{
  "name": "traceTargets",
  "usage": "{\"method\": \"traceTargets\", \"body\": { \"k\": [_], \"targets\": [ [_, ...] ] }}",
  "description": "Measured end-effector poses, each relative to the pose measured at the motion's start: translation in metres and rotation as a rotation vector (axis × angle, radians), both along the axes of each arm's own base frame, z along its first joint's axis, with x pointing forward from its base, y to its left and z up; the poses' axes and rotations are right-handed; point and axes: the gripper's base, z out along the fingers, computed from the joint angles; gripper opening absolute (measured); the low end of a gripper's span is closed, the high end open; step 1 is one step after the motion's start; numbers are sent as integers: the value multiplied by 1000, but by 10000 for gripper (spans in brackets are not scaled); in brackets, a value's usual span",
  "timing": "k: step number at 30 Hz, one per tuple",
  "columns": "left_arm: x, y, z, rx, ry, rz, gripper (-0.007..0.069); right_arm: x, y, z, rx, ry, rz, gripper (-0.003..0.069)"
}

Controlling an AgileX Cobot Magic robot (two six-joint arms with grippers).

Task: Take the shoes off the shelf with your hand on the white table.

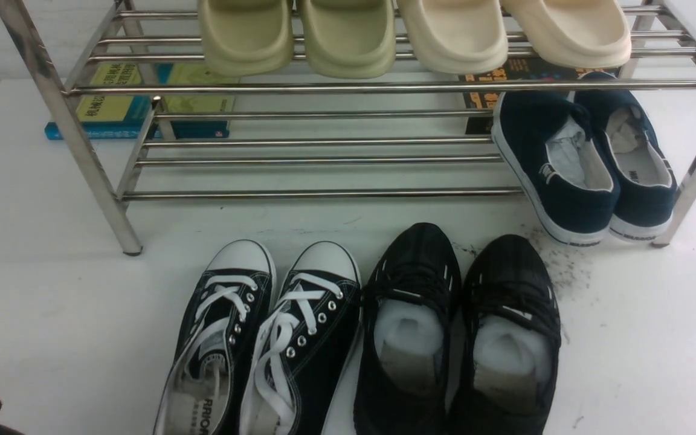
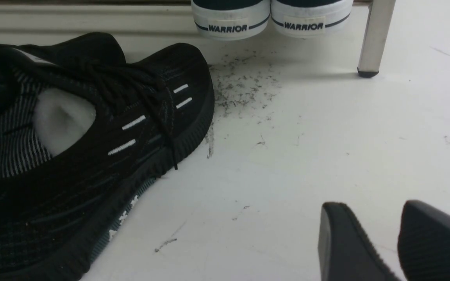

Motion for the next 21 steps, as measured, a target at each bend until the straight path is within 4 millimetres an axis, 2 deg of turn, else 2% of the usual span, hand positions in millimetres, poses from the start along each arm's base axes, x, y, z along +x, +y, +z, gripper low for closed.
{"method": "traceTargets", "body": {
  "k": [8, 16, 21],
  "targets": [
    [-5, 7, -29, 0, 6, 143, 141, 0, 0, 0, 0, 0, 0, 237],
    [-3, 7, -48, 5, 57, 124, 146, 0, 0, 0, 0, 0, 0, 237],
    [-2, 3, -49, 11, 46, 62, 150, 0, 0, 0, 0, 0, 0, 237]
  ]
}}
